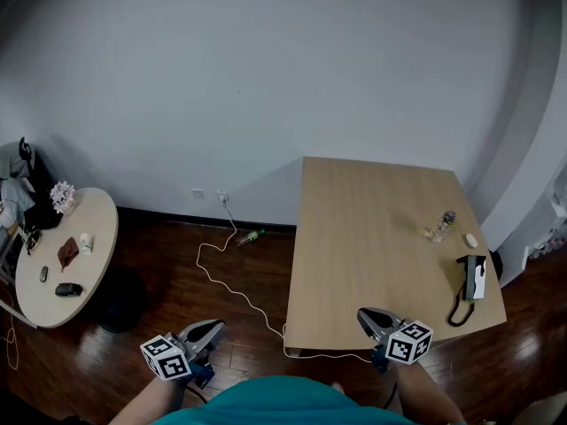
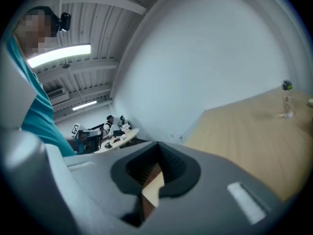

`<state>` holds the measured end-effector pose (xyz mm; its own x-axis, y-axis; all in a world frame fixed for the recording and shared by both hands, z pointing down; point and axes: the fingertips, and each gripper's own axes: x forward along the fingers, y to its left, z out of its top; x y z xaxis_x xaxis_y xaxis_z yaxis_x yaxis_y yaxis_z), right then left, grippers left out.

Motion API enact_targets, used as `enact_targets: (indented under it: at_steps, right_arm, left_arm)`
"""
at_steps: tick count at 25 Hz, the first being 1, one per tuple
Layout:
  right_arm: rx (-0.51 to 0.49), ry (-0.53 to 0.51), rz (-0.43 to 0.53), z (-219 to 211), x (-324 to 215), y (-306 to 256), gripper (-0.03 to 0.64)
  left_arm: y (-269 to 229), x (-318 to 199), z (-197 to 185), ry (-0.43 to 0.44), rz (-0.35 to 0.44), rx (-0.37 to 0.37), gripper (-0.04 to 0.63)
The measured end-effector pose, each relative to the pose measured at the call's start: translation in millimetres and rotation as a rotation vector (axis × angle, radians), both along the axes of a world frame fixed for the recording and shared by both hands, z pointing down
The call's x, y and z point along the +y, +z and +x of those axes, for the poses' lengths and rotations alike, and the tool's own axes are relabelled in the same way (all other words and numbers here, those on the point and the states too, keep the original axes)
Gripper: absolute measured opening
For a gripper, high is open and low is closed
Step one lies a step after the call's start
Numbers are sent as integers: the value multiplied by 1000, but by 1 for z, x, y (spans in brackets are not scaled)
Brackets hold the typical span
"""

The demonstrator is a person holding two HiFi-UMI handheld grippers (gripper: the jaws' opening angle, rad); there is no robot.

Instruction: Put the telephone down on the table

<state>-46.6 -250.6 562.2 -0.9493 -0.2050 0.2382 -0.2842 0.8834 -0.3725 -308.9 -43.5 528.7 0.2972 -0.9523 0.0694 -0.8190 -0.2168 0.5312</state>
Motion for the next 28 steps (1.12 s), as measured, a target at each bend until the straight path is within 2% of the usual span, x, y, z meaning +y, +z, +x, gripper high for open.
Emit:
enact_targets:
  at_steps: [5, 8, 13, 23, 28]
  right_arm:
    - [-1, 55, -8, -51, 51, -11, 2]
    - [9, 68, -4, -60, 75, -15, 0]
    - [1, 73, 9, -57, 93, -18, 0]
    - [-13, -10, -40, -51, 129, 10, 0]
    - [-18, -16, -43, -69, 160, 7, 1]
  left_arm:
    - [3, 38, -72, 60, -26, -14, 3]
    - [-5, 52, -91, 68, -8, -20, 3]
    - [-12, 68, -87, 61, 15, -12, 3]
    - [-8, 121, -49, -5, -29, -9, 3]
    - [-19, 146, -69, -3, 0, -35, 3]
